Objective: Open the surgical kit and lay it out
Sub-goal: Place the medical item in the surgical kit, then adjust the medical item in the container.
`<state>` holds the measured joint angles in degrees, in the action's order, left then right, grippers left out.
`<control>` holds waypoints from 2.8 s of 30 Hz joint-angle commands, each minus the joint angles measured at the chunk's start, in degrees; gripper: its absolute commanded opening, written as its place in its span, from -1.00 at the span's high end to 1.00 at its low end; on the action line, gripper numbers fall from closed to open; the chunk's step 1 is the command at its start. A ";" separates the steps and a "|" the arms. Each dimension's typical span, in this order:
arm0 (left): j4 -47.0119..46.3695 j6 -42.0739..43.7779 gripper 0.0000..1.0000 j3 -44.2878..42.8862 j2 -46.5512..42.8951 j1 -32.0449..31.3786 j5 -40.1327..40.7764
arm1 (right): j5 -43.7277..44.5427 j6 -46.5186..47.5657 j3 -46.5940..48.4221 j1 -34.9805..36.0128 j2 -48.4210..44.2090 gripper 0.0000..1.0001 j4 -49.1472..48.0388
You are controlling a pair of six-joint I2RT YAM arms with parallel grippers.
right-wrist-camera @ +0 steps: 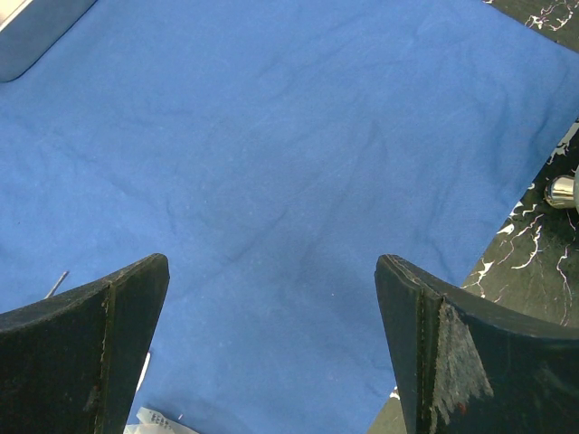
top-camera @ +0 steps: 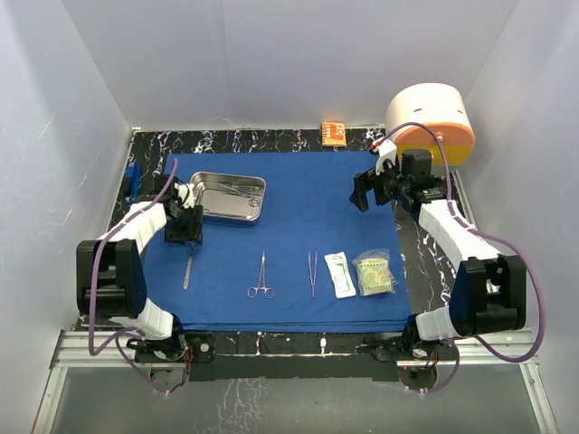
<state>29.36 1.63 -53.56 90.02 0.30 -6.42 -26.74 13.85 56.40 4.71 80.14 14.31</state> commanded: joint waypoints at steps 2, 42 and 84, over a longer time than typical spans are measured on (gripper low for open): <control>0.57 0.92 -0.20 -0.18 -7.93 0.31 -3.04 | -0.01 -0.65 1.91 -0.40 0.12 -0.96 -2.09; -14.25 -11.23 -0.47 -26.03 15.41 -7.84 -5.60 | 5.12 -0.22 6.87 -0.81 3.03 -0.96 2.75; -11.60 7.81 -0.20 -22.16 18.88 -20.15 13.83 | 1.09 0.13 6.26 -1.31 3.09 -0.96 3.61</control>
<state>14.61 6.48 -78.91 114.69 -20.51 3.70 -24.34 13.61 62.85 3.84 84.49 20.38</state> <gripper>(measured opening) 0.612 0.980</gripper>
